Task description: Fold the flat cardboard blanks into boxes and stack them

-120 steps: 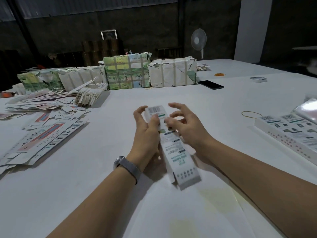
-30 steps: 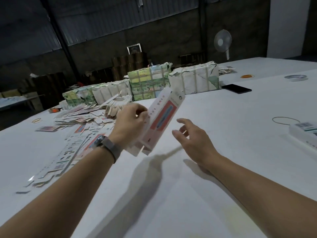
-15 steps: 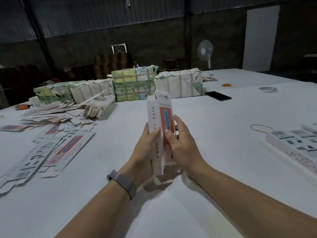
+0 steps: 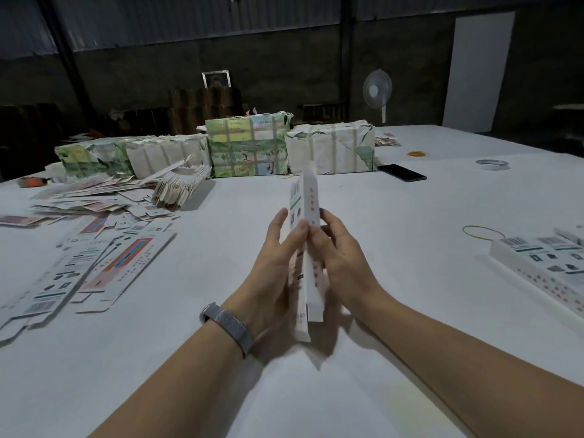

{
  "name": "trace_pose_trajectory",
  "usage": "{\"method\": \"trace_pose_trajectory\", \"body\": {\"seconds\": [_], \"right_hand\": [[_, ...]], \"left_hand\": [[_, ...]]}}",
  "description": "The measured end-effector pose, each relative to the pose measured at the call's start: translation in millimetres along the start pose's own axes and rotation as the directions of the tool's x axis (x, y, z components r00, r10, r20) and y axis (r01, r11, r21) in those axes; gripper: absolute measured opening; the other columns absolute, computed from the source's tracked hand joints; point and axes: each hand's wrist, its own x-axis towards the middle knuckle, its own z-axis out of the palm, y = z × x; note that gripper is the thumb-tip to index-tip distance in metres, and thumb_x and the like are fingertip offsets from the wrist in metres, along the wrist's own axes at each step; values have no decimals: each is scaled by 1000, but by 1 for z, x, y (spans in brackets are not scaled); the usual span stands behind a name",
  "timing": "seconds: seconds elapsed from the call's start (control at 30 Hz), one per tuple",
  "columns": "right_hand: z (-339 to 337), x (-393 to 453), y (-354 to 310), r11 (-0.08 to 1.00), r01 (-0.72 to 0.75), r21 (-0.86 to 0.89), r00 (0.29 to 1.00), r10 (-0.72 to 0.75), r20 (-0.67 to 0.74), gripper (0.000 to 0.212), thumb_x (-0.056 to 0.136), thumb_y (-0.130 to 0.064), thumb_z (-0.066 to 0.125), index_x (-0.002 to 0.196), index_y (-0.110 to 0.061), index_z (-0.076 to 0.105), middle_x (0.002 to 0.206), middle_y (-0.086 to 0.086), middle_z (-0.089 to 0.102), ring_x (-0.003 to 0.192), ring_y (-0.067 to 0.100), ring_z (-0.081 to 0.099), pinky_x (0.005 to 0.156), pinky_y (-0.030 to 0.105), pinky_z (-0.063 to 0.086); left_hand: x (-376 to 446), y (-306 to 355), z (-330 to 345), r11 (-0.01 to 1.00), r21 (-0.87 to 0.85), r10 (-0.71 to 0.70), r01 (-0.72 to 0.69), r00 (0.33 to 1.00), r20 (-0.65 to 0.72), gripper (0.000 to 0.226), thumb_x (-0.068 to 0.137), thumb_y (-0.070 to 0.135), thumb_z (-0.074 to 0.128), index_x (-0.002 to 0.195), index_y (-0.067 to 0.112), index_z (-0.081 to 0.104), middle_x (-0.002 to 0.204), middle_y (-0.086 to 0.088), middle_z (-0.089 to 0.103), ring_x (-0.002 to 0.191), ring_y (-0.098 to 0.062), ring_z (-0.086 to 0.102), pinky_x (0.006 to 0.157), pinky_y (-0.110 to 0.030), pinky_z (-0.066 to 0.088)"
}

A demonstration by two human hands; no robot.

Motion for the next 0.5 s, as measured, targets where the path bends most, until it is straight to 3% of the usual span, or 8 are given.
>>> {"method": "trace_pose_trajectory", "body": {"seconds": [0.07, 0.17, 0.27, 0.37, 0.43, 0.5], "right_hand": [[-2, 2, -2, 993, -19, 113, 1000, 20, -8, 38, 102, -35, 52, 137, -23, 52, 115, 4, 72, 102, 22, 72, 87, 39, 59], [-6, 4, -2, 980, -56, 193, 998, 62, -25, 29, 104, -30, 49, 132, -23, 55, 111, 3, 74, 98, 20, 73, 82, 36, 61], [-10, 7, -2, 988, -51, 144, 995, 64, -82, 22, 103, -20, 50, 120, -25, 62, 103, 2, 76, 94, 19, 74, 84, 41, 60], [-12, 7, -4, 998, -43, 52, 996, 47, -72, 27, 94, -29, 50, 113, -25, 69, 101, 0, 76, 92, 21, 74, 88, 49, 58], [-12, 5, -4, 998, -55, 37, 998, 57, -32, 34, 87, -33, 47, 110, -23, 70, 98, 4, 77, 90, 27, 73, 87, 53, 57], [-9, 2, -3, 998, -64, 27, 998, 63, 29, 37, 86, -33, 46, 111, -20, 70, 98, 8, 76, 90, 30, 73, 86, 54, 57]], "left_hand": [[-2, -2, -3, 991, 127, 31, -27, 999, -26, 59, 83, 41, 72, 137, 24, 53, 106, -9, 76, 85, -26, 75, 66, -35, 59], [-5, -7, -3, 953, 294, 78, -75, 997, 3, 30, 93, 26, 70, 122, 20, 62, 102, -8, 77, 85, -27, 76, 67, -32, 59], [-4, -11, 0, 941, 325, 78, -90, 996, 48, 31, 97, 25, 65, 127, 20, 59, 105, -7, 76, 87, -23, 76, 67, -28, 58], [-2, -13, 2, 955, 283, 90, -88, 996, 7, 30, 104, 37, 49, 127, 22, 62, 107, -8, 75, 91, -25, 74, 74, -36, 60], [0, -12, 1, 972, 225, 84, -68, 994, -64, 36, 105, 42, 41, 113, 29, 73, 102, -7, 76, 91, -27, 73, 82, -40, 60], [2, -11, -2, 971, 234, 89, -57, 988, -129, 48, 108, 44, 33, 93, 38, 78, 91, -4, 77, 84, -23, 74, 79, -41, 59]]}}
